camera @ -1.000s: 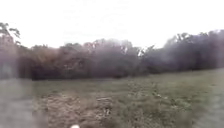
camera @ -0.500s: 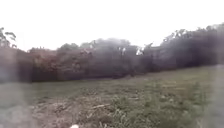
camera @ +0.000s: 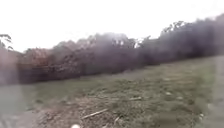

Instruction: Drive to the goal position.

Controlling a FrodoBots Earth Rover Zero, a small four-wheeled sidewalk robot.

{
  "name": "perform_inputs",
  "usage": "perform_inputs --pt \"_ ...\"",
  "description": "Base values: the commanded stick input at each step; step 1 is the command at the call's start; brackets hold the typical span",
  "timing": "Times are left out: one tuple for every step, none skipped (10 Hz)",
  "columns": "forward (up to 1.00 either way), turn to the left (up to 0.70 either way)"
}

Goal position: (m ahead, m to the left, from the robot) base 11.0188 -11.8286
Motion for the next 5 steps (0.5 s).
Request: perform_inputs --pt "0.70 0.00" --pt "0.70 0.00" --pt "0.70 0.00" --pt "0.70 0.00" --pt "0.70 -0.12"
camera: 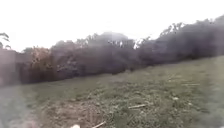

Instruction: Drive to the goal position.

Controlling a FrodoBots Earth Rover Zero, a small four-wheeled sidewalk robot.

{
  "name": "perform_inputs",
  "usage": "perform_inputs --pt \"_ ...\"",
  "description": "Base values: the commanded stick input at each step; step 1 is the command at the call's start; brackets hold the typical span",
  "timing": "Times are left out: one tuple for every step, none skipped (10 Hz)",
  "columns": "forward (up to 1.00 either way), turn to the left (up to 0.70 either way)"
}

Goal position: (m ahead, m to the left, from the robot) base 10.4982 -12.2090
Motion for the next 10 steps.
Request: perform_inputs --pt "0.70 -0.13" --pt "0.70 -0.07" --pt "0.70 -0.04" --pt "0.70 0.00" --pt "0.70 0.00" --pt "0.70 0.00" --pt "0.70 -0.08" --pt "0.70 -0.11" --pt "0.70 -0.13" --pt "0.70 -0.13"
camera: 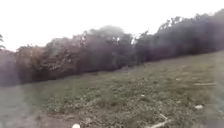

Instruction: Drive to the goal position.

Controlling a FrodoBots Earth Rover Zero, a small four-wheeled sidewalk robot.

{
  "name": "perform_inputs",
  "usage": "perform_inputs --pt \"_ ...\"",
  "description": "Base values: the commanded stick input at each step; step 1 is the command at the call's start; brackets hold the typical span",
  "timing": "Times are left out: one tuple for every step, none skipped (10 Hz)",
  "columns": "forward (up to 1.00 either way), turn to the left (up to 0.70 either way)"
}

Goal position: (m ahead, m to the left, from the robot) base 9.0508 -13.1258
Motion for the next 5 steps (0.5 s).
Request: perform_inputs --pt "0.70 -0.13" --pt "0.70 -0.11" --pt "0.70 0.00" --pt "0.70 0.00" --pt "0.70 0.00"
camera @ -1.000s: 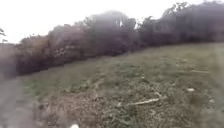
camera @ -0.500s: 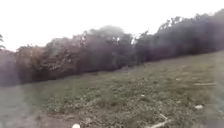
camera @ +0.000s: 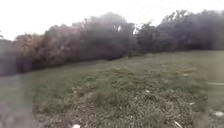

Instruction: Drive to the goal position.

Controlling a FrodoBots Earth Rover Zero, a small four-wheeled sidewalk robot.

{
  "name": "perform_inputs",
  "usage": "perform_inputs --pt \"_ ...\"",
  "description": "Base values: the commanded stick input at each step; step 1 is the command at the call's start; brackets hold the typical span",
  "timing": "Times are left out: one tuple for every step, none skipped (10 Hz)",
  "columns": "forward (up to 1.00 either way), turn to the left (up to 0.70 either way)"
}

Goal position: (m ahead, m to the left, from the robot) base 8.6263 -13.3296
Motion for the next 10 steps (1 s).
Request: perform_inputs --pt "0.70 0.00" --pt "0.70 0.00" --pt "0.70 -0.02" --pt "0.70 -0.05" --pt "0.70 -0.13" --pt "0.70 -0.13" --pt "0.70 -0.13" --pt "0.70 -0.12" --pt "0.70 0.00" --pt "0.70 0.00"
